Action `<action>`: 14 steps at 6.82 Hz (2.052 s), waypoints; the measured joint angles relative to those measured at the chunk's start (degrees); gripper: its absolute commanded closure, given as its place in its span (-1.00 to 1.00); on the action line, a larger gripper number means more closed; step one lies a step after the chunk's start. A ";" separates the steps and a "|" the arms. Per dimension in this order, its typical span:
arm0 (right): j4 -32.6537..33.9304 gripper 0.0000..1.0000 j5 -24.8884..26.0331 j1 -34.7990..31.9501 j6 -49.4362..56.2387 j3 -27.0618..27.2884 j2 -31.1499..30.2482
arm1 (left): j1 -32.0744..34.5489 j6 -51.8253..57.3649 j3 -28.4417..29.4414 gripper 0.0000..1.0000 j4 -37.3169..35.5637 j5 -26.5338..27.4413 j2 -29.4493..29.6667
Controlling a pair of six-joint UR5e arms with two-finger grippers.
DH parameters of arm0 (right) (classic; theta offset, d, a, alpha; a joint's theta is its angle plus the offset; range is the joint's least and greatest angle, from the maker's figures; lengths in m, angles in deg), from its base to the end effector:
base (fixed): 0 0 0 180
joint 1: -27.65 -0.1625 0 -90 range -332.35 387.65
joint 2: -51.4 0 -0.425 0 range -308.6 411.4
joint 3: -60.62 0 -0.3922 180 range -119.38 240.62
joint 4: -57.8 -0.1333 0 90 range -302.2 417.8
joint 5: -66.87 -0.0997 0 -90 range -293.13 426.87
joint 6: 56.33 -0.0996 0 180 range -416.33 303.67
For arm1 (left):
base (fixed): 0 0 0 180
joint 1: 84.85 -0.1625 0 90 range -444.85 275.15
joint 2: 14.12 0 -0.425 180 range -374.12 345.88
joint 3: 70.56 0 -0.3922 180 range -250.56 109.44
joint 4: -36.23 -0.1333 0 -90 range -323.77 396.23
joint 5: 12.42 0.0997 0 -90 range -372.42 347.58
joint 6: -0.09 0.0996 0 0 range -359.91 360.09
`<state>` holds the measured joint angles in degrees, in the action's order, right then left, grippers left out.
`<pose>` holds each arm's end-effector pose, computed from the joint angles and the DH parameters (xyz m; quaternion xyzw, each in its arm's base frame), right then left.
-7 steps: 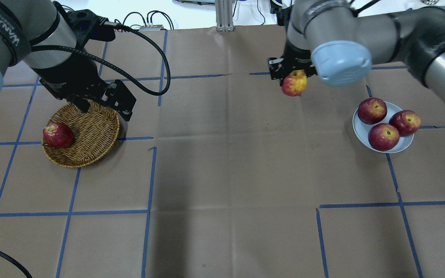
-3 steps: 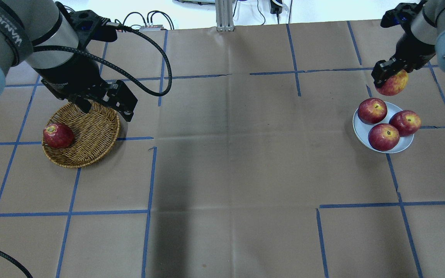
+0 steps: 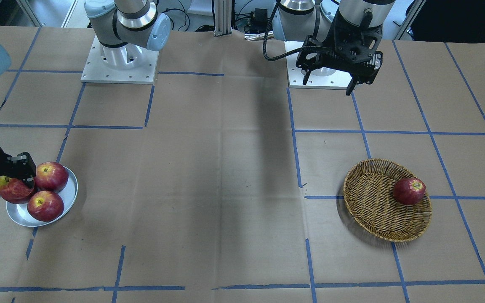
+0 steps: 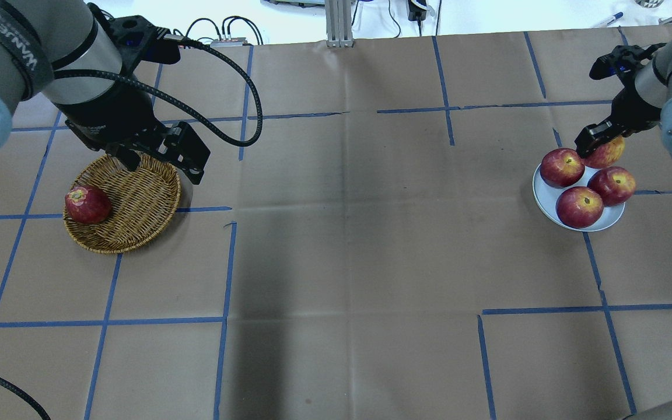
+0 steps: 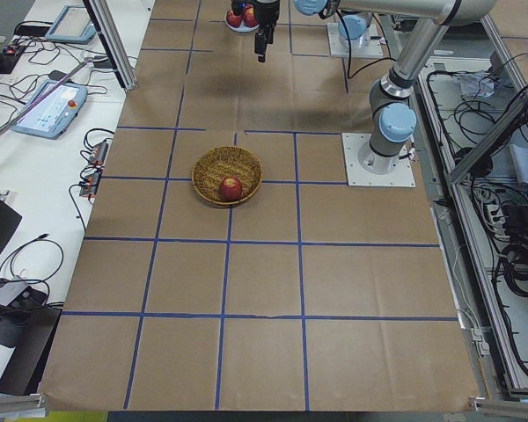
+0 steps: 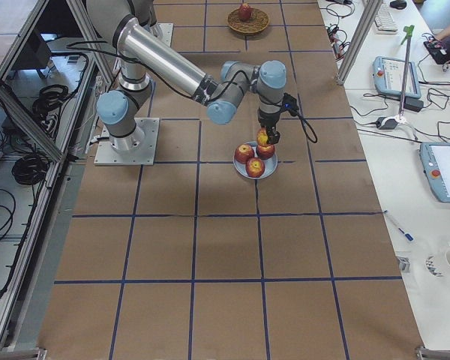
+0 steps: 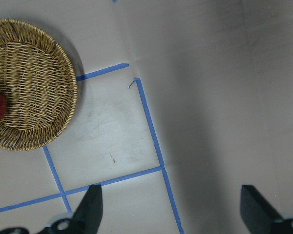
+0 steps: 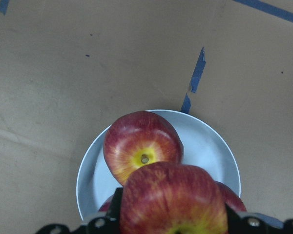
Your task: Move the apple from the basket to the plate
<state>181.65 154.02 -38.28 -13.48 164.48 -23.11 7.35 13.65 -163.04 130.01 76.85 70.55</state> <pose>-0.1032 -0.5700 0.2885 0.1639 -0.9854 0.0464 0.0009 -0.1518 -0.4448 0.5040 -0.1370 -0.9905 -0.0074 0.0071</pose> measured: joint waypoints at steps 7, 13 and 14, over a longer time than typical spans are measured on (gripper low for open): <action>1.80 -1.00 0.83 1.08 0.42 2.99 0.31 | 0.67 0.02 0.02 -0.98 -0.01 0.12 0.33; -20.15 -1.00 0.63 -4.12 -10.27 -9.93 -8.48 | 0.69 -0.02 -0.30 -0.98 0.00 0.12 -0.53; -26.73 -1.00 0.72 -7.82 -17.28 -11.95 -11.80 | 0.65 -0.02 -0.32 -0.98 0.00 0.12 -0.53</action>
<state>154.91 154.74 -46.10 -30.76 152.53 -34.91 8.00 13.63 -163.36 130.01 76.96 70.02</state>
